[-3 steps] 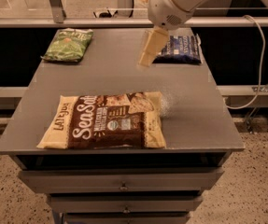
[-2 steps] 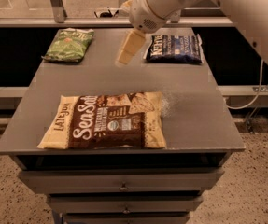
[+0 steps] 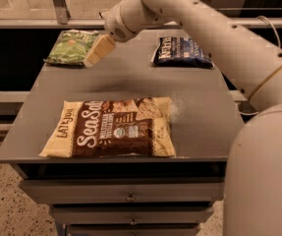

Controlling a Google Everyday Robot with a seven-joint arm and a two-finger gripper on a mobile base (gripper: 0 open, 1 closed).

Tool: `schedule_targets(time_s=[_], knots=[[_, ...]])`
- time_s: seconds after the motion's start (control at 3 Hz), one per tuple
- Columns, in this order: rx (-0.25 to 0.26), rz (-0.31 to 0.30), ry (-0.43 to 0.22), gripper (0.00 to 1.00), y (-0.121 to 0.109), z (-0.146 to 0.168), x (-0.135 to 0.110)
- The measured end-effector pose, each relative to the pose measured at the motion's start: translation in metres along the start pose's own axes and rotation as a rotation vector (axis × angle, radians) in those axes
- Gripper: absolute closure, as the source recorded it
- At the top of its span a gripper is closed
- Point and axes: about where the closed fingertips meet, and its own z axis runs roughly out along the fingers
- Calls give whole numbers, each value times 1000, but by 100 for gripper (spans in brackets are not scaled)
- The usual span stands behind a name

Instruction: Pick green jalapeno chip bag

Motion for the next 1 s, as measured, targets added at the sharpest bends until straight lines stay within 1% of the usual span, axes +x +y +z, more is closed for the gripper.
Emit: schedule_targets(time_s=[0.33,0.67,1.0], knots=[[24,87,-39,0,-18,56,-3],[50,159,-27,0,-32,112,1],[64,209,5,0,-37,144,10]])
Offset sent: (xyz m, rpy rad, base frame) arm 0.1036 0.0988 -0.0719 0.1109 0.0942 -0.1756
